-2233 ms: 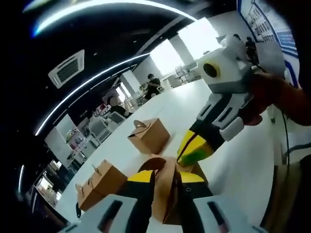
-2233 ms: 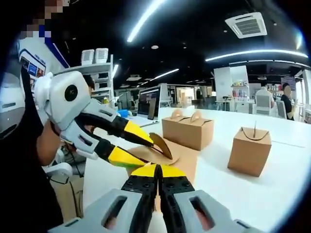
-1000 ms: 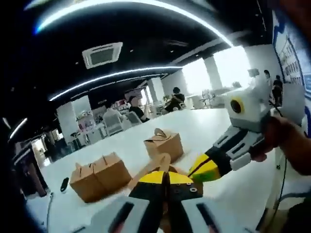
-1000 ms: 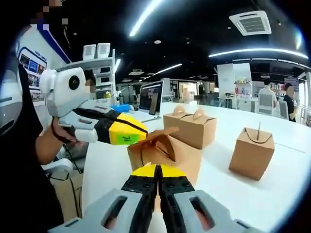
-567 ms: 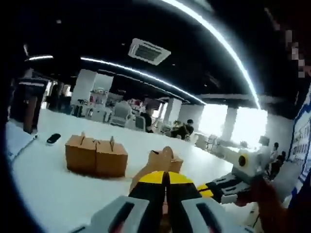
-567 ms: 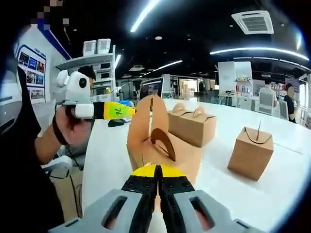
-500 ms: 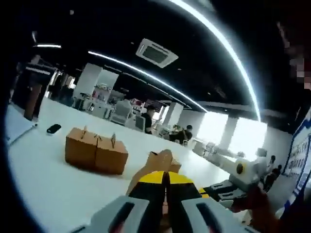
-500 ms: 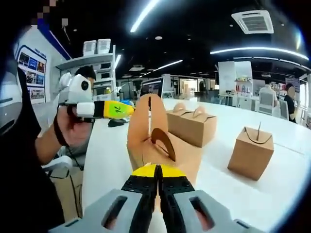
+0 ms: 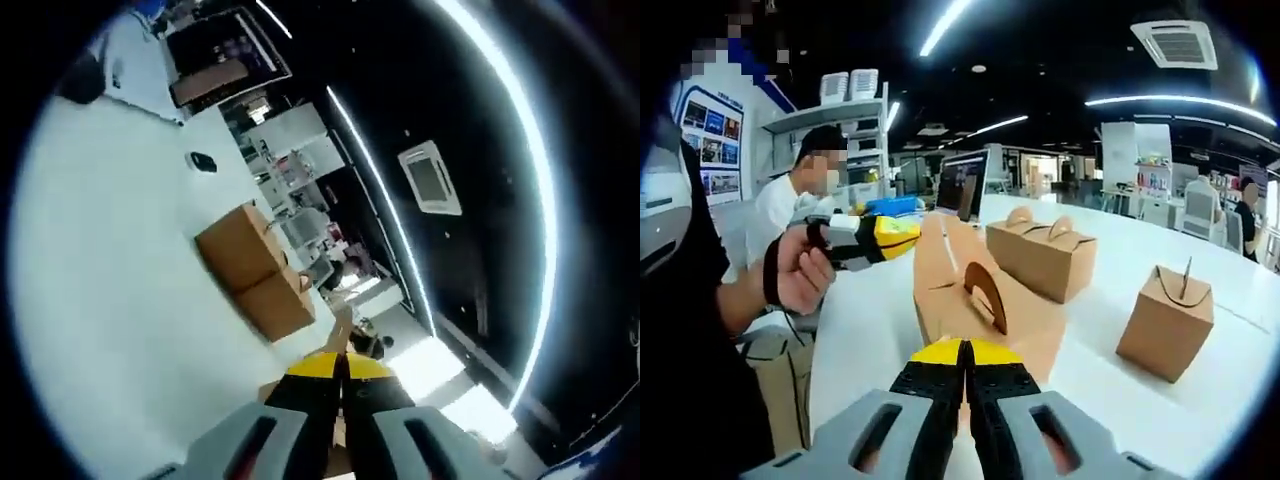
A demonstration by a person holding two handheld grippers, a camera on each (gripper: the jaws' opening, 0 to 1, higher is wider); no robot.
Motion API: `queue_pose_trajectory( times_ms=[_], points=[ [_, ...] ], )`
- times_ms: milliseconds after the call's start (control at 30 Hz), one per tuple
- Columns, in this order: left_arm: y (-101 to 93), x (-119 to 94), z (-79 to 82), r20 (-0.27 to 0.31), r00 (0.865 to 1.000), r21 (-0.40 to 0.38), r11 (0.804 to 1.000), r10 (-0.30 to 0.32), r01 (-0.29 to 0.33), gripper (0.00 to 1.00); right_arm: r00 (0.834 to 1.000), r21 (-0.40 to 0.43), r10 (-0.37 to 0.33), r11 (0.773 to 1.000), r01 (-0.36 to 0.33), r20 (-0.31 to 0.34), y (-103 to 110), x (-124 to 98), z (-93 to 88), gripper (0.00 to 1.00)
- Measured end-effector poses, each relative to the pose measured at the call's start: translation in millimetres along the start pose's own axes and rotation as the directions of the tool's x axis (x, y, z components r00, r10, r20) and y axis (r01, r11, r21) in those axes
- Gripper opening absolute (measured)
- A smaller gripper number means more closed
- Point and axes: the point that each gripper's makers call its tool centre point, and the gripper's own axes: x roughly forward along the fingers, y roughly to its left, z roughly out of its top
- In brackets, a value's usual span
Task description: Pick up one paper box from the group, open the paper box, and remove the item inside
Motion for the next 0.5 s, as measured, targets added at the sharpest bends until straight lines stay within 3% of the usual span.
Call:
queue_pose_trajectory(
  times_ms=[133,200,267,500],
  points=[
    [9.3,-1.7,0.2,0.004,1.0,-0.06,0.998,0.021,-0.02,0.03,1.0,0.004,0.007,1.0,-0.007,-0.008,-0.2,0.1,-0.2,0.02],
    [22.1,-4.6,1.3,0.032,0.998,-0.118,0.992,0.053,-0.049,0.03,1.0,0.003,0.009,1.0,-0.009,-0.012,-0.2,0.2,-0.3,0.02],
    [28.9,-4.6,-1.6,0.025,0.998,-0.178,0.983,0.061,-0.055,0.03,1.0,-0.002,0.013,1.0,-0.013,-0.016,-0.3,0.3,-0.4,0.02],
    [54.2,-4.5,-16.0,-0.01,0.995,-0.27,0.958,0.099,-0.098,0.03,0.999,-0.001,0.02,1.0,-0.02,-0.03,-1.0,0.5,-0.5,0.03]
  ],
)
